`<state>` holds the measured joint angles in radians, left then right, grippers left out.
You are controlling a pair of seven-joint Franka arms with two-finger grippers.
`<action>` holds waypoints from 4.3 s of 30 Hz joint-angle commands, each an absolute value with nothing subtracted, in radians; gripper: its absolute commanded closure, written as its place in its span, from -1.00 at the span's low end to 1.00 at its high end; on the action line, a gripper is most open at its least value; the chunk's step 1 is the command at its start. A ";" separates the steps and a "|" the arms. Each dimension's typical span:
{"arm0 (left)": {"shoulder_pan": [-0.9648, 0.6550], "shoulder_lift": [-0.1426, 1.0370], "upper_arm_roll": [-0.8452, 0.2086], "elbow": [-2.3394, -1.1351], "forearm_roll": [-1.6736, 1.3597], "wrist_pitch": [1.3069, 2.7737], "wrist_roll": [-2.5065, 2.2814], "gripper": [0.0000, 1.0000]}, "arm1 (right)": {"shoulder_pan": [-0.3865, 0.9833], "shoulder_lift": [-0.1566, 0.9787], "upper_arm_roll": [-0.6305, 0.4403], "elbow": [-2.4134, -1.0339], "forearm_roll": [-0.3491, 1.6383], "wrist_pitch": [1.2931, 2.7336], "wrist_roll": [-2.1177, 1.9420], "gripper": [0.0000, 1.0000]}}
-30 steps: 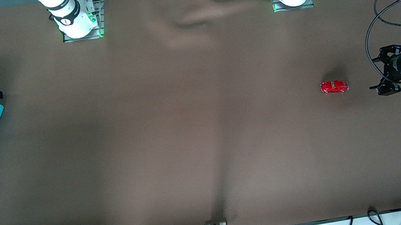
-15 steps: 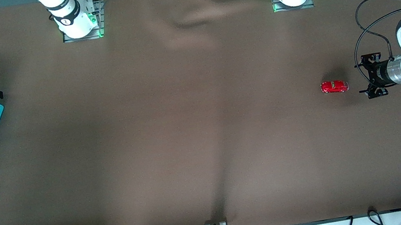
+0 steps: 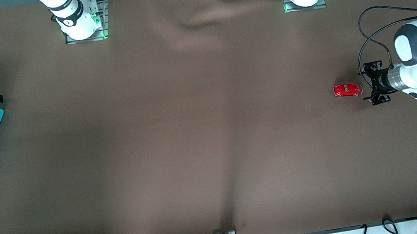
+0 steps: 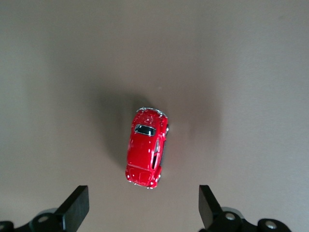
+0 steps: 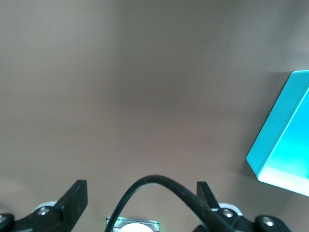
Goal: Wind red beetle toy and store in blue box
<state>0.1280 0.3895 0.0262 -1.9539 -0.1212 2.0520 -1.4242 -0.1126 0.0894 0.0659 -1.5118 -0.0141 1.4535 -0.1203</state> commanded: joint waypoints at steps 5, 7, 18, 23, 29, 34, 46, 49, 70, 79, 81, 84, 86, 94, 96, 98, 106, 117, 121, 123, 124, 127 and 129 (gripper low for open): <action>0.137 0.371 0.017 -2.069 -0.137 2.183 -1.384 -1.00 | -0.118 0.089 0.069 -1.499 -0.008 1.448 -0.133 -1.00; 0.137 0.373 0.017 -2.089 -0.137 2.194 -1.368 -1.00 | -0.118 0.087 0.069 -1.499 -0.008 1.448 -0.133 -1.00; 0.130 0.411 0.015 -2.121 -0.137 2.289 -1.341 -1.00 | -0.118 0.087 0.069 -1.499 -0.003 1.450 -0.133 -1.00; 0.130 0.428 0.015 -2.121 -0.133 2.336 -1.341 -1.00 | -0.120 0.087 0.069 -1.499 -0.002 1.450 -0.133 -1.00; 0.130 0.440 0.015 -2.118 -0.132 2.358 -1.341 -0.88 | -0.120 0.089 0.069 -1.499 -0.005 1.450 -0.133 -1.00; 0.129 0.451 0.015 -2.118 -0.132 2.358 -1.339 -0.08 | -0.120 0.087 0.069 -1.499 -0.003 1.450 -0.133 -1.00; 0.123 0.468 0.015 -2.100 -0.136 2.358 -1.341 1.00 | -0.120 0.089 0.069 -1.499 -0.003 1.450 -0.133 -1.00; 0.121 0.460 0.012 -2.094 -0.137 2.356 -1.341 1.00 | -0.120 0.087 0.069 -1.499 -0.002 1.450 -0.133 -1.00; 0.097 0.459 -0.167 -2.042 -0.140 2.349 -1.578 1.00 | -0.120 0.087 0.069 -1.499 -0.002 1.450 -0.133 -1.00; 0.083 0.497 -0.167 -2.037 -0.140 2.356 -1.605 1.00 | -0.120 0.087 0.069 -1.499 -0.002 1.450 -0.133 -1.00; 0.083 0.503 -0.167 -2.036 -0.140 2.356 -1.603 1.00 | -0.120 0.089 0.069 -1.499 -0.002 1.450 -0.133 -1.00; 0.081 0.509 -0.167 -2.036 -0.137 2.358 -1.598 1.00 | -0.120 0.087 0.069 -1.499 -0.005 1.450 -0.133 -1.00; 0.083 0.511 -0.167 -2.036 -0.133 2.358 -1.595 1.00 | -0.120 0.087 0.069 -1.499 -0.003 1.450 -0.133 -1.00; 0.098 0.529 -0.161 -2.036 -0.103 2.358 -1.588 1.00 | -0.120 0.087 0.069 -1.499 -0.003 1.450 -0.133 -1.00; 0.100 0.532 -0.158 -2.034 -0.091 2.359 -1.586 1.00 | -0.120 0.087 0.069 -1.499 -0.003 1.450 -0.133 -1.00; 0.113 0.541 -0.156 -2.029 -0.072 2.359 -1.586 1.00 | -0.120 0.087 0.069 -1.499 -0.003 1.450 -0.133 -1.00; 0.152 0.560 -0.156 -2.016 -0.023 2.359 -1.585 1.00 | -0.120 0.089 0.069 -1.499 -0.003 1.450 -0.133 -1.00; 0.195 0.561 -0.152 -2.008 -0.023 2.358 -1.505 1.00 | -0.120 0.087 0.069 -1.499 -0.003 1.450 -0.133 -1.00; 0.210 0.561 -0.152 -2.008 -0.023 2.356 -1.480 1.00 | -0.120 0.087 0.069 -1.499 -0.003 1.450 -0.133 -1.00; 0.216 0.561 -0.152 -2.008 -0.023 2.356 -1.462 1.00 | -0.120 0.089 0.069 -1.499 -0.003 1.450 -0.133 -1.00; 0.221 0.561 -0.152 -2.008 -0.023 2.356 -1.457 1.00 | -0.120 0.089 0.069 -1.499 -0.003 1.450 -0.133 -1.00; 0.235 0.561 -0.152 -2.008 -0.023 2.356 -1.437 1.00 | -0.120 0.087 0.069 -1.499 -0.005 1.450 -0.133 -1.00; 0.241 0.561 -0.152 -2.008 -0.023 2.356 -1.419 1.00 | -0.120 0.087 0.069 -1.499 -0.003 1.450 -0.133 -1.00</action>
<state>0.2162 0.5047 -0.1545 -2.0401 -0.0539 2.3411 -1.4740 -0.1127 0.0894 0.0659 -1.5118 -0.0141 1.4535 -0.1204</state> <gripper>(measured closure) 0.529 0.000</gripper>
